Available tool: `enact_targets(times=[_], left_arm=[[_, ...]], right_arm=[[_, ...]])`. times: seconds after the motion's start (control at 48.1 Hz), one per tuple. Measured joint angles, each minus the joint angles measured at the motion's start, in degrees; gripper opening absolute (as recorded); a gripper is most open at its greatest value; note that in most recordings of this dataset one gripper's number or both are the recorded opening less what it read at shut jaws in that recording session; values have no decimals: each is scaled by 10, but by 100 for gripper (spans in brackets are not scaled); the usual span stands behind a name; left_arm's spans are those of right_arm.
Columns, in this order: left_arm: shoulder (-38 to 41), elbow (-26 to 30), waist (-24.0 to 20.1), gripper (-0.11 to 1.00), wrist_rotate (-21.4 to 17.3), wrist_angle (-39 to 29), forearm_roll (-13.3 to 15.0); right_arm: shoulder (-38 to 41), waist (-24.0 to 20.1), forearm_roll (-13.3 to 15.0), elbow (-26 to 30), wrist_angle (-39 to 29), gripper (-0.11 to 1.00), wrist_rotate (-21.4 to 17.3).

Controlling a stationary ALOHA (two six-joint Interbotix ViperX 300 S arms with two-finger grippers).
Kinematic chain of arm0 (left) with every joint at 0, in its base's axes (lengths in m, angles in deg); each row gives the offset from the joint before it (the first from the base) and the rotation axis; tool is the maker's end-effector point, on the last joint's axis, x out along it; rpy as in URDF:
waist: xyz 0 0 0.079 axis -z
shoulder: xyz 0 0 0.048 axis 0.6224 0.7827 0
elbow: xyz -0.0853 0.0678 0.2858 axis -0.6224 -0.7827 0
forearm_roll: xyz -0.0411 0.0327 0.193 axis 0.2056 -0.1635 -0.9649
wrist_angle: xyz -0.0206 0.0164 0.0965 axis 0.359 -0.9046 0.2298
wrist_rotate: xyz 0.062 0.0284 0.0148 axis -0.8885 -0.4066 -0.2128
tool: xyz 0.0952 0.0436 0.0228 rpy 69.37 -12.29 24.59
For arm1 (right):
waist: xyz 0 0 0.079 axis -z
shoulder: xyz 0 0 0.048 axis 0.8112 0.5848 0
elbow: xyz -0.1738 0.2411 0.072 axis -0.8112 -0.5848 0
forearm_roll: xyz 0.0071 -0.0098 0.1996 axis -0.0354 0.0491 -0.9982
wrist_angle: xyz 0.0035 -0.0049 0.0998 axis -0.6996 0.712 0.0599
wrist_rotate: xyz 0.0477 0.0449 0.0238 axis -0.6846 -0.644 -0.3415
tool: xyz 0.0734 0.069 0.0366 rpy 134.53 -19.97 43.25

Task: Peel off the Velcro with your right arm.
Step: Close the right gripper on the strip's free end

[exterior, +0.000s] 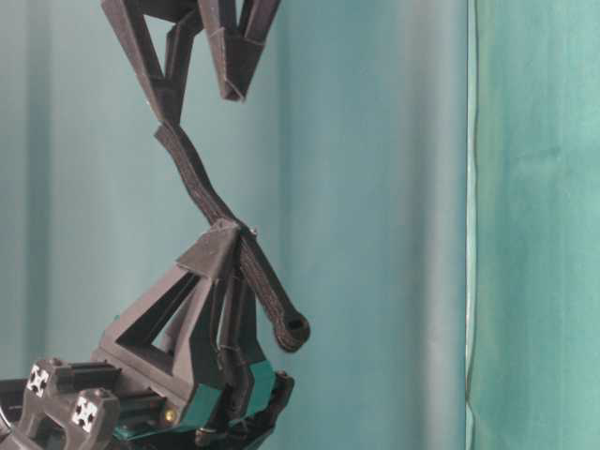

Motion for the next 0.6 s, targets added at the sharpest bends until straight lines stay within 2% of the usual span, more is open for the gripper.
enact_targets(times=[0.083, 0.146, 0.603], left_arm=[[0, -1, 0, 10, 0, 0, -1], [0, -3, 0, 10, 0, 0, 0], [0, -4, -5, 10, 0, 2, 0]], right_arm=[[1, 0, 0, 0, 0, 33, 0], [2, 0, 0, 0, -1, 30, 1], [5, 1, 0, 0, 1, 28, 0]])
